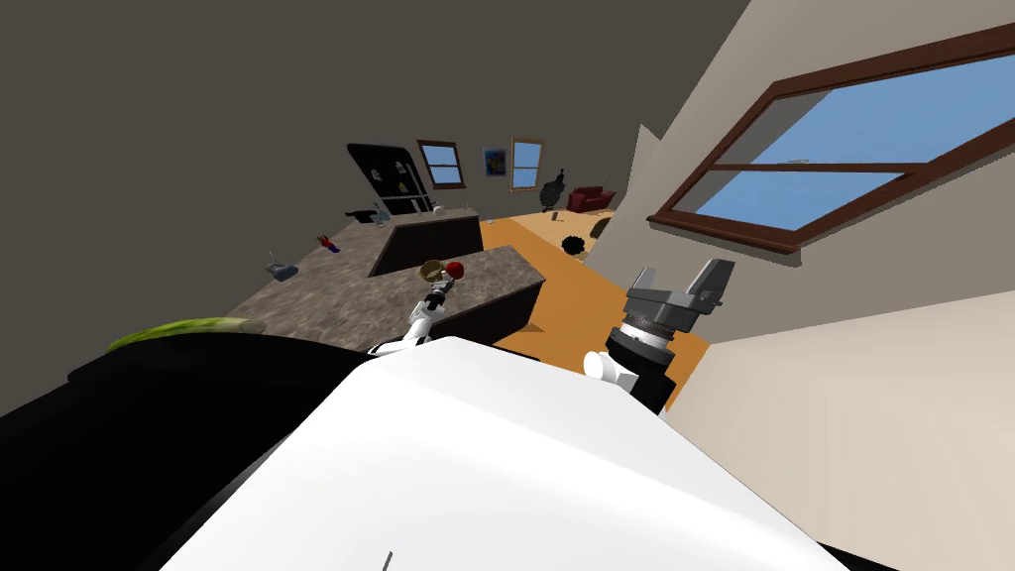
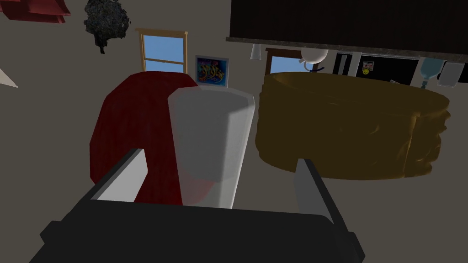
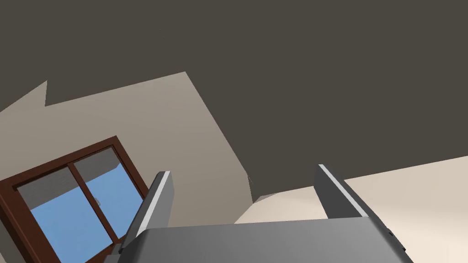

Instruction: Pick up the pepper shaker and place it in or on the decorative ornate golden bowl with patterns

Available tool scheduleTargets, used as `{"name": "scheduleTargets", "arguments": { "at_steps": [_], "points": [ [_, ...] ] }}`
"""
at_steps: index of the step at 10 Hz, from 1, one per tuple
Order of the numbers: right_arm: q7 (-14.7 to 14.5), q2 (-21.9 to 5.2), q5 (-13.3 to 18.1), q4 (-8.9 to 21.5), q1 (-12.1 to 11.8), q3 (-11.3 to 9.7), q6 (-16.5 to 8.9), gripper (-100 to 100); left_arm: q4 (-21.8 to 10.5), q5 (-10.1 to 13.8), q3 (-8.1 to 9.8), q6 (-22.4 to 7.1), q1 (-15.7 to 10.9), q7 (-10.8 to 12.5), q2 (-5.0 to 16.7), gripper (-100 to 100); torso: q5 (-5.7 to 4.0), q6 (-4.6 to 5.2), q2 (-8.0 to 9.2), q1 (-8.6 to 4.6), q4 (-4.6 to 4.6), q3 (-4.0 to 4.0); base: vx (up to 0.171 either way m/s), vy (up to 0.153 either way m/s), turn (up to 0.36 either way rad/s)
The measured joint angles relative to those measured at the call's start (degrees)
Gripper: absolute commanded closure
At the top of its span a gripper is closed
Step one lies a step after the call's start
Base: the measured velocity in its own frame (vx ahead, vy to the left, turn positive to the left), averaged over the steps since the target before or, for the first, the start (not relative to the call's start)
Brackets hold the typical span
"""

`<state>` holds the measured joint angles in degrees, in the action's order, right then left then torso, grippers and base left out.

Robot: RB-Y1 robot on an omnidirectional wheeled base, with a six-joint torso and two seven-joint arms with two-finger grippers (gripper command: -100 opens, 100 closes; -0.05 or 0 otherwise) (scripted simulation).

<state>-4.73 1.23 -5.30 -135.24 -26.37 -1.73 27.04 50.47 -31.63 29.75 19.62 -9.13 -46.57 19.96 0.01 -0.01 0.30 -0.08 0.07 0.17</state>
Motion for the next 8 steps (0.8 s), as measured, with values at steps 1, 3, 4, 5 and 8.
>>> {"name": "scheduleTargets", "arguments": {
  "at_steps": [1, 3, 4, 5, 8],
  "points": [
    [0.0, 0.0, 0.0, 0.0, 0.0, 0.0, 0.0, 0, -1.2, 0.1, 0.6, 0.7, -0.3, -0.4, 0.1, -100, 0.01, -0.04, -0.04, 0.02, -0.01, -0.02, -0.047, -0.018, -0.282],
    [0.0, 0.0, 0.0, 0.0, 0.0, 0.0, 0.0, 0, -4.2, 0.5, 3.23, 2.0, -1.0, -1.1, 1.5, -100, 0.0, -0.01, 0.04, -0.02, 0.01, 0.02, -0.051, -0.017, -0.217],
    [0.0, 0.0, 0.0, 0.0, 0.0, 0.0, 0.0, 0, -6.4, 0.8, 5.1, 2.8, -1.9, -2.1, 2.2, -100, -0.01, 0.07, 0.06, -0.05, 0.03, 0.04, -0.043, -0.01, -0.152],
    [0.0, 0.0, 0.0, 0.0, 0.0, 0.0, 0.0, 0, -8.1, 0.9, 6.32, 3.4, -2.3, -2.8, 2.5, -100, 0.0, 0.03, 0.01, -0.02, 0.02, 0.01, -0.053, -0.017, -0.298],
    [0.0, 0.0, 0.0, 0.0, 0.0, 0.0, 0.0, 0, -11.8, 1.5, 9.2, 4.8, -2.9, -3.4, 4.5, -100, 0.0, -0.01, -0.05, 0.0, 0.0, -0.02, -0.032, -0.016, -0.13]
  ]
}}
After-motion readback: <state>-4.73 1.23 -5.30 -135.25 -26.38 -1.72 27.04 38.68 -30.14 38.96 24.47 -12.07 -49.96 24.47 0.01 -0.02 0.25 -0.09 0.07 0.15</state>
